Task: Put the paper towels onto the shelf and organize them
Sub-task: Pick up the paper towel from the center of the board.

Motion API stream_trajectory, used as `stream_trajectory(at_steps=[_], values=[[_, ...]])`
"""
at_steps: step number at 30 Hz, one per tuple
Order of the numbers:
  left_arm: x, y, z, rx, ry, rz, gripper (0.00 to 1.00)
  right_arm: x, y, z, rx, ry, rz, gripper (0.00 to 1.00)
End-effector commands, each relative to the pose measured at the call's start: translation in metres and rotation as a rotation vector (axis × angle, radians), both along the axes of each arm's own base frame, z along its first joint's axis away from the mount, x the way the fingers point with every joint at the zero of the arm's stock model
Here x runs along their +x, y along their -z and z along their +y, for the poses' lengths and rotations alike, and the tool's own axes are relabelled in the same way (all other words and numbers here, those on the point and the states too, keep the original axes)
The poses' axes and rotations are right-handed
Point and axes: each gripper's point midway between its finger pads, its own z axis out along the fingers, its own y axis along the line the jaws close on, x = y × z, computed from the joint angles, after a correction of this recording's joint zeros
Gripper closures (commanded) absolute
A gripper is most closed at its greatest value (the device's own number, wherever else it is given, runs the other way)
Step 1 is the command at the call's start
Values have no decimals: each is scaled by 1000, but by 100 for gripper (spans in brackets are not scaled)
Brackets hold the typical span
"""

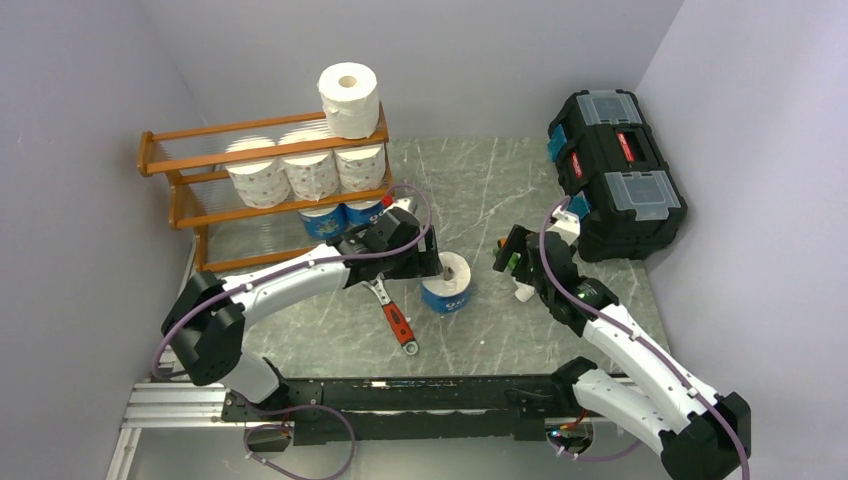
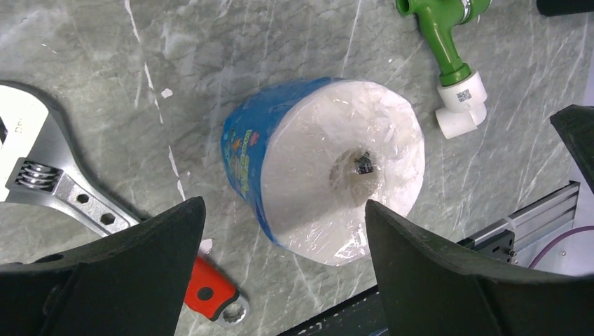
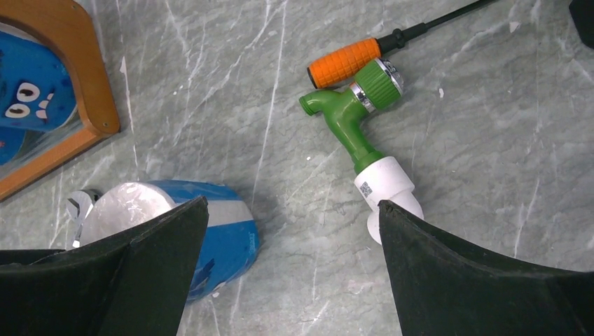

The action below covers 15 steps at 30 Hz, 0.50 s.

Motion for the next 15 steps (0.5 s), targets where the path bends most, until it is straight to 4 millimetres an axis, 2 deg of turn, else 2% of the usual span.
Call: stream_trajectory(at_steps=[1, 15], values=[[6, -9, -13, -5, 36, -21, 11, 0, -3, -3, 13, 6, -26, 7], [2, 9, -19, 14, 69, 11, 24, -3, 2, -6, 17, 15, -24, 8]])
